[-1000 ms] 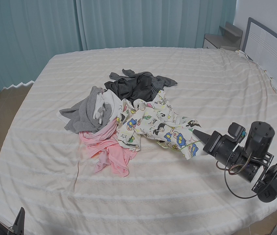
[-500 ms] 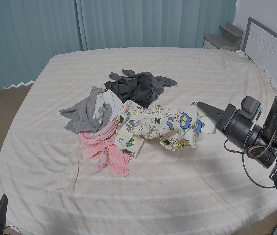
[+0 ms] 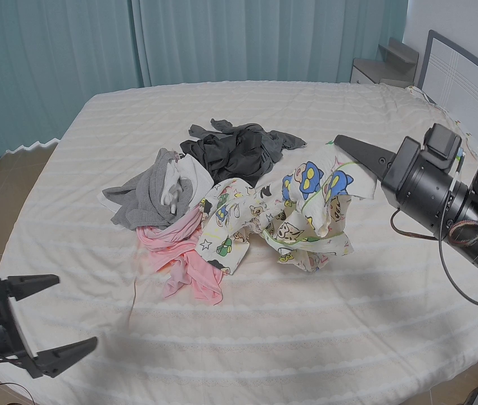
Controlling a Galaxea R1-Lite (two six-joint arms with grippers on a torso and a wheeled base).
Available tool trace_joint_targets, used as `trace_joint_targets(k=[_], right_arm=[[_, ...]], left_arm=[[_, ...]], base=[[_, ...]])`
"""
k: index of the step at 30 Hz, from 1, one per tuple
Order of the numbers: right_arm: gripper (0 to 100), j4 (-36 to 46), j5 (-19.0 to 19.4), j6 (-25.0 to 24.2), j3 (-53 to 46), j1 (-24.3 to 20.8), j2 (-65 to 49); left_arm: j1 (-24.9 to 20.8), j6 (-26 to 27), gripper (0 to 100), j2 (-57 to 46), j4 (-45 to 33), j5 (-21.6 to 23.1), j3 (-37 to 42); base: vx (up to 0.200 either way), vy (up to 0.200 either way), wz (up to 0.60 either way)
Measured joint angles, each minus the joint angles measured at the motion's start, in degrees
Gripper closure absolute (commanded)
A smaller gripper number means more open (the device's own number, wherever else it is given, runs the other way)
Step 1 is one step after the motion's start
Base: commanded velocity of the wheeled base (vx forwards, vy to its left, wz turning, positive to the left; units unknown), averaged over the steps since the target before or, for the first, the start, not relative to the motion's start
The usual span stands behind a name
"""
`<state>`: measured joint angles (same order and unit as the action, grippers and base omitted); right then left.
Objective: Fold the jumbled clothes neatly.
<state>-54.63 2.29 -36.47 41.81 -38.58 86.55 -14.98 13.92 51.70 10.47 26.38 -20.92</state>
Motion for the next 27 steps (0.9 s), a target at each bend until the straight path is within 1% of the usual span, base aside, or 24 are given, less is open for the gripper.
trace_joint_targets(k=[4,11,13,19,21,24,27], right_arm=[[100,3.3,0.2,0.7,3.1,-1.2,-1.5],[100,9.7,0.4,2.5,8.9,-4.9,-4.3],[100,10.3,0.4,2.6,9.7,-5.7,-4.8],[100,11.3,0.4,3.0,11.8,-7.6,-6.0],[100,11.4,0.4,3.1,12.2,-8.0,-6.3],[100,11.6,0.5,3.1,12.5,-8.5,-6.6],[100,11.7,0.5,3.1,12.7,-8.9,-6.8]], left_arm=[[-5.2,2.3,0,11.2,3.8,-0.3,-0.4],[-14.5,4.6,0,29.2,15.7,-0.6,-0.5],[-15.8,4.7,0,32.4,18.2,-0.7,-0.4],[-18.4,4.9,0,43.0,31.0,-1.3,0.3],[-18.8,4.9,0,46.0,35.2,-2.7,0.7],[-19.3,4.7,0,50.2,41.0,-6.2,1.5],[-20.5,3.2,0,53.2,43.3,-7.7,2.0]], base=[[0.000,0.000,0.00],[0.000,0.000,0.00],[0.000,0.000,0.00],[0.000,0.000,0.00],[0.000,0.000,0.00],[0.000,0.000,0.00],[0.000,0.000,0.00]])
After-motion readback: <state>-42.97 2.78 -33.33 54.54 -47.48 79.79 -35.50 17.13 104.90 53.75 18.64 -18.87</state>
